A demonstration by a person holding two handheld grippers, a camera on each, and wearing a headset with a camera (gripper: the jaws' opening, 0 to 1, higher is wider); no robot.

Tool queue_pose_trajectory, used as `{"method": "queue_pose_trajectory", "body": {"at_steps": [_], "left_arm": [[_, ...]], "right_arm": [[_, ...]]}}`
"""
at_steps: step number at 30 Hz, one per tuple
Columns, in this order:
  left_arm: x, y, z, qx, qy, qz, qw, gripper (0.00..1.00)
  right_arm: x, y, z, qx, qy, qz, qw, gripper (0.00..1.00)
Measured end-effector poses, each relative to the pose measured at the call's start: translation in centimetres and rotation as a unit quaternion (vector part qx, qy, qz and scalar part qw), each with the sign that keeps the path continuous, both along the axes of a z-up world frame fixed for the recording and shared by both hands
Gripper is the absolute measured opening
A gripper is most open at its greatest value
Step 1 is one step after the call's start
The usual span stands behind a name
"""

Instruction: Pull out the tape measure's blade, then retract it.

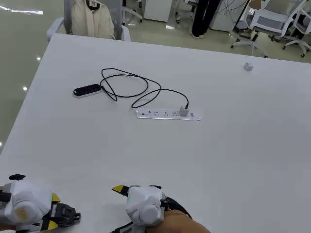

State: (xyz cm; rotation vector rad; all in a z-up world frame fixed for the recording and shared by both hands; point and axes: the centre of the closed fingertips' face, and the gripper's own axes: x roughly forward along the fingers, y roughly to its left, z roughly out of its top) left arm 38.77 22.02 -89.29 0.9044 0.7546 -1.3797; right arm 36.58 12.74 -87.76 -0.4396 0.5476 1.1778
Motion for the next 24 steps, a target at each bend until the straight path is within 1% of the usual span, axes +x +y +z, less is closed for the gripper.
{"method": "queue_pose_trajectory", "body": {"at_steps": [7,10,14,17,21,24], "left_arm": [[0.0,0.0,-0.1,0.001,0.0,-0.001,1.0,0.3],[0.0,0.0,0.0,0.001,0.002,0.001,1.0,0.3],[0.0,0.0,-0.1,-0.003,0.004,0.004,1.0,0.3],[0.1,0.1,-0.1,-0.002,0.003,0.004,1.0,0.3],[0.1,0.1,-0.2,-0.002,0.004,0.004,1.0,0.3],[0.2,0.1,-0.2,-0.001,0.004,0.003,1.0,0.3]], "right_arm": [[0.4,1.5,-0.3,-0.003,0.0,0.014,0.9999,0.73],[0.4,2.4,-0.7,-0.007,-0.002,0.029,0.9995,0.68],[0.5,3.5,-1.0,-0.006,0.001,0.037,0.9993,0.65],[0.7,4.1,-1.2,-0.011,-0.002,0.043,0.999,0.6],[1.0,5.1,-1.1,-0.01,-0.005,0.05,0.9987,0.59],[1.1,5.6,-1.3,-0.01,-0.002,0.051,0.9986,0.57]]}}
